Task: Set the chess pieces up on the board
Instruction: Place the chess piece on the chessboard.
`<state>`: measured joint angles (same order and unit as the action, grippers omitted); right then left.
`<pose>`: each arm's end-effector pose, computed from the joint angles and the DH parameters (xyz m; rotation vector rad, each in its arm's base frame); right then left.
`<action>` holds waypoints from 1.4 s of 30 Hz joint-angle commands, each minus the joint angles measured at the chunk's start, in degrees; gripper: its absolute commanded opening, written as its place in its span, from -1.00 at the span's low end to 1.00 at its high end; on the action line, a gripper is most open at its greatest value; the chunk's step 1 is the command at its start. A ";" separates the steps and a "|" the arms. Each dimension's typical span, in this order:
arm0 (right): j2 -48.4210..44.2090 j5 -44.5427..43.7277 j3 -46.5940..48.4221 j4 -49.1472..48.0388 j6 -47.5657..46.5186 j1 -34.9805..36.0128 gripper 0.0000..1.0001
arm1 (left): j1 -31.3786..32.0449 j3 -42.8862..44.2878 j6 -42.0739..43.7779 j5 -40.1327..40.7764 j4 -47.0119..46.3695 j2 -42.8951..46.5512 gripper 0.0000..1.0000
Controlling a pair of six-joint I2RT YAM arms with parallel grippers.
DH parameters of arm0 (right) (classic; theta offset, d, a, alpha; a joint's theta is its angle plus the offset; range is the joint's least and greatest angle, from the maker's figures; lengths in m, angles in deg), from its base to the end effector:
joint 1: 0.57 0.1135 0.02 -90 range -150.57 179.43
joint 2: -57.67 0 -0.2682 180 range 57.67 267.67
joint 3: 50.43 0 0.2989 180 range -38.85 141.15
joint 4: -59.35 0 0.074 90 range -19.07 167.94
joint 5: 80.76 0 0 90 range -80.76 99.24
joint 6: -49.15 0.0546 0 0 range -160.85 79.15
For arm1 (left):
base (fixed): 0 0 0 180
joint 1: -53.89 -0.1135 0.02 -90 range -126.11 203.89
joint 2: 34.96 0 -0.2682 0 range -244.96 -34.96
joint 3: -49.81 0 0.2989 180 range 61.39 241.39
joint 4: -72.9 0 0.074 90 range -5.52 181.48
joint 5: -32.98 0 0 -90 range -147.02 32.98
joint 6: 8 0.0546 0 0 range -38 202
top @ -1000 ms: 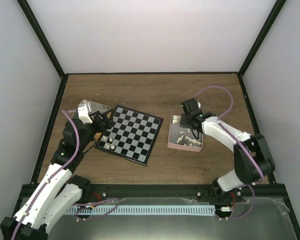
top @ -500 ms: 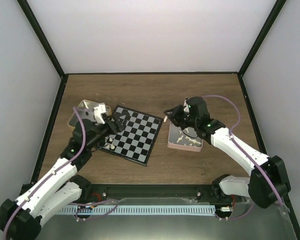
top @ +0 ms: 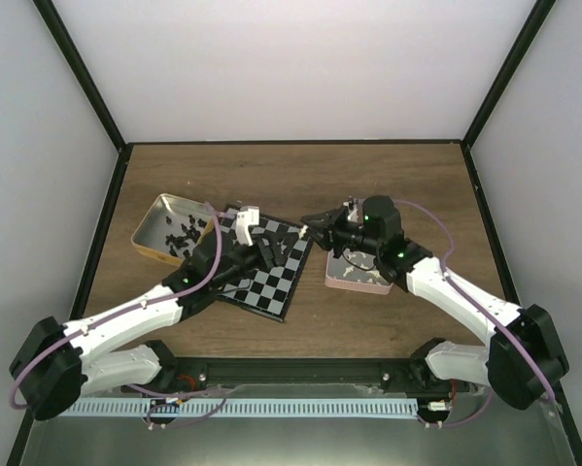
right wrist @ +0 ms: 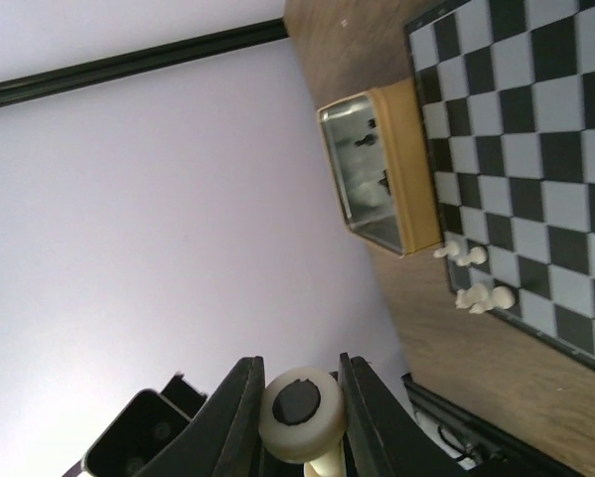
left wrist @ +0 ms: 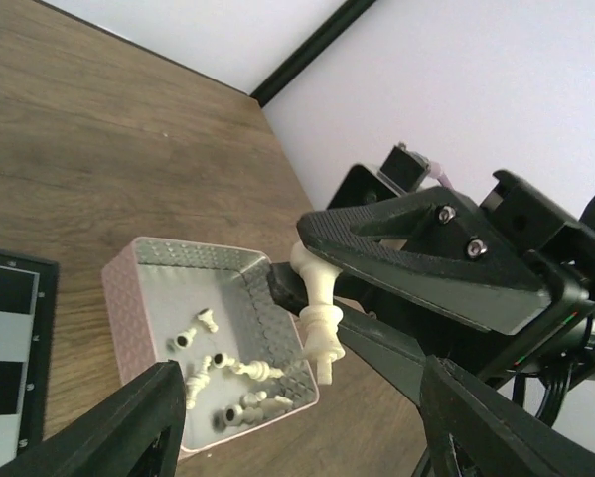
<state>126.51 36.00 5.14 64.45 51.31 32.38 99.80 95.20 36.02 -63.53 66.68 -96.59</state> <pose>0.2641 0.2004 0.2563 0.8060 2.2307 1.7534 0.2083 -0.2240 0.2436 0.0905 1.9218 -1.2345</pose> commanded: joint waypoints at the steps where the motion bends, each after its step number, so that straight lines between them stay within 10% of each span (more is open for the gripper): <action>1: -0.04 2.88 -0.97 -6.72 4.13 1.10 -0.67 | 2.31 2.41 -2.54 1.98 -5.56 -3.31 0.29; 14: -0.40 4.19 -1.93 -10.19 3.49 1.54 -0.66 | 2.87 -0.94 -5.53 0.98 -14.81 -4.95 -0.39; 30: -0.65 3.76 -2.85 -10.66 3.13 2.47 -0.66 | 4.16 -1.81 -5.55 2.00 -14.94 -6.05 -0.49; 37: -0.81 3.60 -3.05 -9.85 2.16 2.60 -0.65 | 4.68 -1.89 -4.51 4.78 -13.31 -4.64 -0.87; 42: -1.70 0.99 -1.55 -3.29 -4.75 2.56 -0.33 | 4.67 0.64 -2.80 6.95 -2.29 -2.25 -0.92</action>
<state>126.40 39.15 2.25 55.91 52.31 34.52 104.20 93.75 31.13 -58.67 56.67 -101.16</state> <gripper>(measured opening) 0.246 0.122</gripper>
